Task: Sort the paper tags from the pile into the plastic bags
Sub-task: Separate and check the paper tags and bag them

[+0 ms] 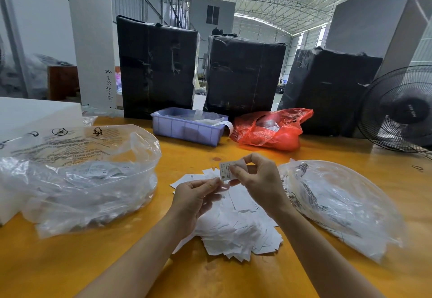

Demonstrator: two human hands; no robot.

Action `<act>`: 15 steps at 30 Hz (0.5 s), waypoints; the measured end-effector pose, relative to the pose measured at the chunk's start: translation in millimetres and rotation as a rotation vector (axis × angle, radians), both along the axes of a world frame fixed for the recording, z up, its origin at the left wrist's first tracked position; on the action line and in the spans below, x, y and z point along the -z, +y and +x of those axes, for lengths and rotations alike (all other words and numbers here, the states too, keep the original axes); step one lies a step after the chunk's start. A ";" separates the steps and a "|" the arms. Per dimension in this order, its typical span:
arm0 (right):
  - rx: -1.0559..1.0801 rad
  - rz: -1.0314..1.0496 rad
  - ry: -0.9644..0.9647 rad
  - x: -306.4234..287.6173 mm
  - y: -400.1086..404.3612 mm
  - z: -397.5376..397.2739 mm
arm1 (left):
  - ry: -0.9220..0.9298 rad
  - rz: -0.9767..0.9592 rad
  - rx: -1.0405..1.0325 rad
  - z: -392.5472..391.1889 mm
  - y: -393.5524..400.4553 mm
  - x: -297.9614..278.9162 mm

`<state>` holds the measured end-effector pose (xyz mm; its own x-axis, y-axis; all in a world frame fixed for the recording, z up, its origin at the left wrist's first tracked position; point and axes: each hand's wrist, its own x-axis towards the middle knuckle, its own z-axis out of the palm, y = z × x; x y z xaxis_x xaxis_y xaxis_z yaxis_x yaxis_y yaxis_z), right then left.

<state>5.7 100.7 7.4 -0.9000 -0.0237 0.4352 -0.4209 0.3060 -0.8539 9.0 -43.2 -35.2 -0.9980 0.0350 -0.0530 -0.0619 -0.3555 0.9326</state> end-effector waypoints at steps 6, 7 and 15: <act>0.005 0.009 0.010 0.3 0.6 0.2 | -0.001 0.011 0.014 0.7 0.5 -0.5; 0.006 0.012 0.012 0.5 0.6 0.2 | -0.001 0.010 0.016 0.7 0.6 -0.5; 0.018 0.037 0.042 1.2 -0.8 -1.1 | 0.013 -0.013 0.025 -1.4 -0.8 1.8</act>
<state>4.6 99.9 6.1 -0.8816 -0.0240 0.4715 -0.4499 0.3450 -0.8238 7.6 -43.9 -37.0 -0.9974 0.0593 -0.0406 -0.0585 -0.3414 0.9381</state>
